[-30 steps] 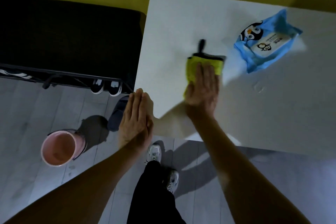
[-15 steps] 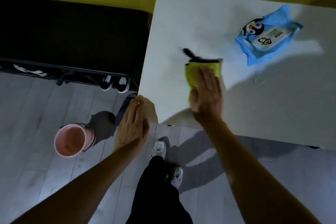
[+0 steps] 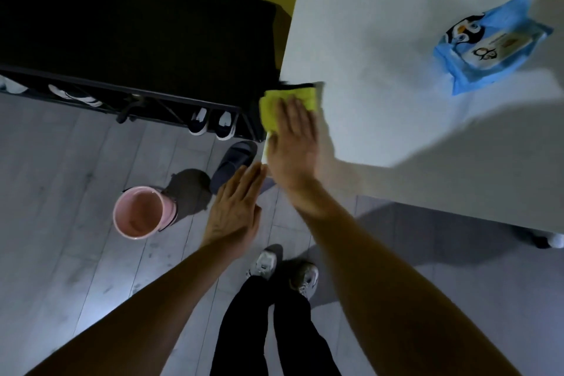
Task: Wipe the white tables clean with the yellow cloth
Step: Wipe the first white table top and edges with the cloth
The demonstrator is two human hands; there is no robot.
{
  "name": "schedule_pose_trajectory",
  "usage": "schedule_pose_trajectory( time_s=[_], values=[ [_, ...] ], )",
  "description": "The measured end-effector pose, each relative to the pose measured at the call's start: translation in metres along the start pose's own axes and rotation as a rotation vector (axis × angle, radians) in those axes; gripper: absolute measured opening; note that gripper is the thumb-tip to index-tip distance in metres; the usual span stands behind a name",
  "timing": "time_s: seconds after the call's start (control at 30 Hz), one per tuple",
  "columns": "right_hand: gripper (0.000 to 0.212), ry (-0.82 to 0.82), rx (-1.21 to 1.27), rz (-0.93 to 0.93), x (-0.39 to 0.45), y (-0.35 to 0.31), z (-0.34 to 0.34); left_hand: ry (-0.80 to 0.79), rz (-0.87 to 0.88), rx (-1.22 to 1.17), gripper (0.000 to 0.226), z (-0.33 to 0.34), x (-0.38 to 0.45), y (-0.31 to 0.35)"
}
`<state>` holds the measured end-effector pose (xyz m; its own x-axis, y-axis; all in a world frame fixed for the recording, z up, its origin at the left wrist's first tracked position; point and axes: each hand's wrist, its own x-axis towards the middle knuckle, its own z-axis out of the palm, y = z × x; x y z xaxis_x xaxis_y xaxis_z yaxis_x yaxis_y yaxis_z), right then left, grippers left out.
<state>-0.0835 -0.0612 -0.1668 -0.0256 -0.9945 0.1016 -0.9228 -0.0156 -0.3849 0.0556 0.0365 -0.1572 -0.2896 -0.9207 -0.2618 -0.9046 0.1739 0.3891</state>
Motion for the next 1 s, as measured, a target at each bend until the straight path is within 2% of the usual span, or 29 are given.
schedule_pose_trajectory(
  time_s=[0.13,0.23,0.47,0.57,0.63,0.7,0.83,1.0],
  values=[
    [0.060,-0.043,-0.001,-0.147,-0.001,-0.009,0.011,0.121,-0.041,-0.051,0.061,-0.010,0.002,0.004],
    [0.059,-0.023,0.016,-0.143,-0.012,0.015,0.001,0.152,-0.050,-0.065,0.055,-0.013,0.007,0.003],
    [0.053,0.170,-0.001,0.228,-0.062,0.114,-0.048,0.190,0.169,0.042,0.051,-0.017,0.024,-0.006],
    [0.054,0.215,-0.042,0.436,-0.062,0.105,-0.046,0.206,0.190,0.037,0.052,-0.015,0.022,-0.009],
    [0.056,0.232,-0.006,0.487,-0.053,0.078,-0.037,0.213,0.202,0.025,0.050,-0.014,0.023,-0.009],
    [0.060,0.181,0.029,0.393,-0.046,0.043,-0.020,0.203,0.191,0.008,0.049,-0.013,0.024,-0.009],
    [0.065,-0.026,-0.006,0.146,-0.036,-0.018,0.009,0.189,0.136,0.002,0.052,-0.004,0.020,-0.015],
    [0.060,0.000,0.038,0.067,-0.048,0.013,-0.003,0.194,-0.090,-0.064,0.058,0.000,0.017,-0.020]
  ],
)
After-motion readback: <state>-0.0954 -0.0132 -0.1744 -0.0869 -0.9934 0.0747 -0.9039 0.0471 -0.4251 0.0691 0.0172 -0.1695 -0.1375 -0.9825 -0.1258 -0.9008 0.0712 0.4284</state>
